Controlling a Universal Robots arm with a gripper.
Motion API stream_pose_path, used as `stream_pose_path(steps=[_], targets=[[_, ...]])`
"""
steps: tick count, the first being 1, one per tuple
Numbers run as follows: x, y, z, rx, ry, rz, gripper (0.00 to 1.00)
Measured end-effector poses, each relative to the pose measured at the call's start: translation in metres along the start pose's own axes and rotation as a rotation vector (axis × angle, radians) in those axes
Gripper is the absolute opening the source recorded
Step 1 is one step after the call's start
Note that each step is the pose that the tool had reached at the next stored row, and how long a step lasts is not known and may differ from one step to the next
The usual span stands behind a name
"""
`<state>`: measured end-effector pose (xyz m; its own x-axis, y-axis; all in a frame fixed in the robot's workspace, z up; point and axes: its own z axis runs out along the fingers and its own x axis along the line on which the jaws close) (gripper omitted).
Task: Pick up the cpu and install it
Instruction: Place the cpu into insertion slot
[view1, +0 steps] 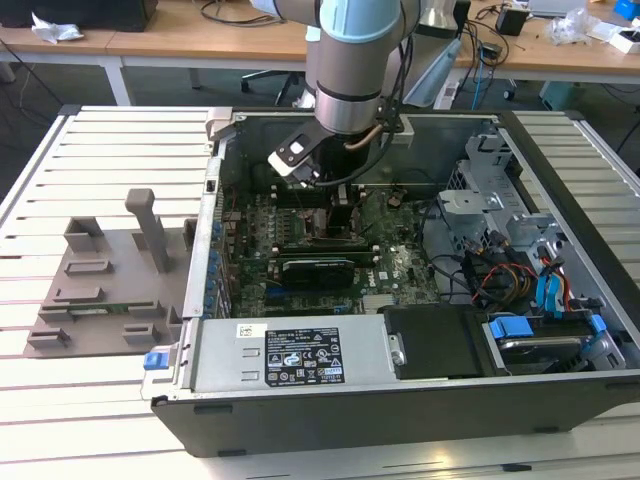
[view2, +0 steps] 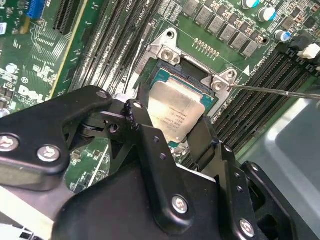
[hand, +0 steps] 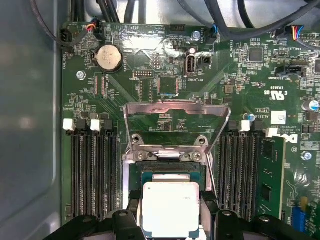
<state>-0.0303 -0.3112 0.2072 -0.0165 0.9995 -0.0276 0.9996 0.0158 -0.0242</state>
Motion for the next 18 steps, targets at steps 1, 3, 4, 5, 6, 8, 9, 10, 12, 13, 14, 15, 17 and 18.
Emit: stream_pose_path(steps=[1, 3, 4, 5, 6, 8, 9, 10, 12, 13, 14, 15, 17, 18], targets=[[0.0, 0.0, 0.0009, 0.0, 0.0, 0.0, 0.55], [0.0001, 0.0001, 0.0028, 0.0, 0.0001, 0.001, 0.55], [0.0001, 0.0007, 0.0036, 0.0, 0.0001, 0.001, 0.55], [0.0001, 0.0011, 0.0041, 0.0, 0.0001, 0.001, 0.55], [0.0002, 0.0012, 0.0047, 0.0001, 0.0001, 0.001, 0.55], [0.0002, 0.0013, 0.0059, 0.0, 0.0001, 0.001, 0.55], [0.0003, 0.0014, 0.0073, 0.0, 0.0001, 0.001, 0.55], [0.0003, 0.0014, 0.008, 0.0001, 0.0001, 0.001, 0.55], [0.0002, 0.0014, 0.0083, 0.0002, -0.0001, 0.001, 0.55], [0.0002, 0.0014, 0.0083, 0.0002, -0.0002, 0.001, 0.55], [0.0003, 0.0014, 0.0083, 0.0002, -0.0001, 0.001, 0.55], [0.0003, 0.0014, 0.0083, 0.0001, 0.0, 0.001, 0.55], [0.0003, 0.0014, 0.0084, 0.0001, 0.0, 0.001, 0.56], [0.0003, 0.0014, 0.0084, 0.0001, 0.0, 0.001, 0.56]])
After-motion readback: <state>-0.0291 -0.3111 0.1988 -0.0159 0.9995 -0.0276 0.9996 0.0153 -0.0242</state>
